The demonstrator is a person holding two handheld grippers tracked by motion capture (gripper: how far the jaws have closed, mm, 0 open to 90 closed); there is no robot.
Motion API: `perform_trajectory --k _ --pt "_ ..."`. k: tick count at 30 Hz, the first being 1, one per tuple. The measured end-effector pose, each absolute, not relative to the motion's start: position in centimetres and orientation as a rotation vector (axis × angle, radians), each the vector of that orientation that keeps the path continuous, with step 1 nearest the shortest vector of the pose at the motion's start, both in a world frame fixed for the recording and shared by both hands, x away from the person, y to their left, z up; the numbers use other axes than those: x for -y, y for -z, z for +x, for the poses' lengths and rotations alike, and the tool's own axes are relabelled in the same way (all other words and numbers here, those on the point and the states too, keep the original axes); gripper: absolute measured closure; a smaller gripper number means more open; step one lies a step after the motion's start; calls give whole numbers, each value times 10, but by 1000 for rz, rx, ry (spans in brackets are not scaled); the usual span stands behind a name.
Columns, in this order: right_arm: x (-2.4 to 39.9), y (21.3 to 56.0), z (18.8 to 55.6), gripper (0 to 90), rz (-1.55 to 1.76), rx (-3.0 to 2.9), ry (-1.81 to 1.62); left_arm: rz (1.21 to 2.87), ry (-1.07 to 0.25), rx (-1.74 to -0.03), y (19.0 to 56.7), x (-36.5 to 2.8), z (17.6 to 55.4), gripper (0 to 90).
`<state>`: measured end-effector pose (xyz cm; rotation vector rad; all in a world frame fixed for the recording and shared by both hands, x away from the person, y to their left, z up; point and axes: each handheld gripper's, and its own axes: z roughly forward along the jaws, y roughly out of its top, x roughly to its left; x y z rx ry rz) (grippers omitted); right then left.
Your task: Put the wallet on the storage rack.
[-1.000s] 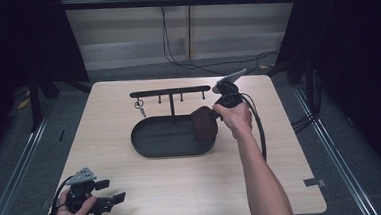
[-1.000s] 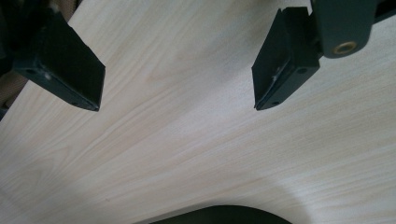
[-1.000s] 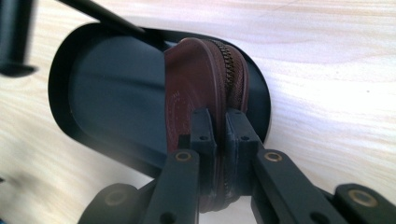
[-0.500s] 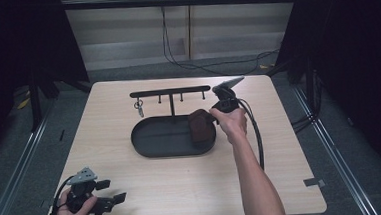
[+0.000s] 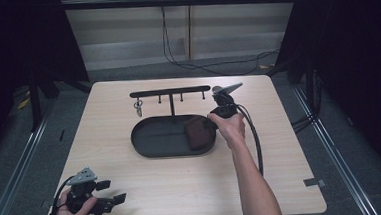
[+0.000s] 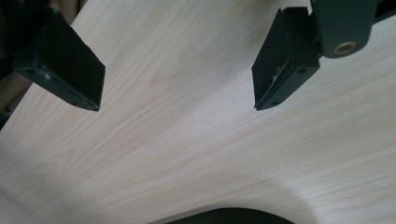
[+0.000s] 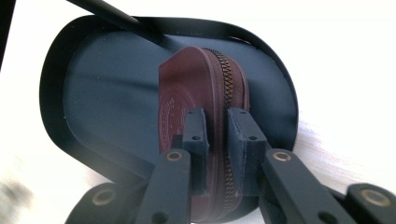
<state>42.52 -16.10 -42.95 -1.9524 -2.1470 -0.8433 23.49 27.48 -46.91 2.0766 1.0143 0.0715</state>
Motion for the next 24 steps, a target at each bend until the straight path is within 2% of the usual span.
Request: perform_trajectory --k 10,14,16,19,21,24 --pt "163 427 423 691 -1970 2144 874 2075 -72 -1010 468 -275 235 170" --pt "165 425 420 629 -1965 2156 896 2077 -73 -1012 469 -275 235 170" --pt "168 422 418 541 -1968 2171 913 2078 -72 -1009 468 -275 236 170" --pt "171 419 417 515 -1970 2181 922 2067 -78 -1016 468 -276 236 170" --pt "174 415 414 437 -1966 2188 943 2063 -75 -1024 468 -276 236 170" --pt "179 410 410 396 -1969 2195 969 2061 -82 -1025 468 -276 236 170"
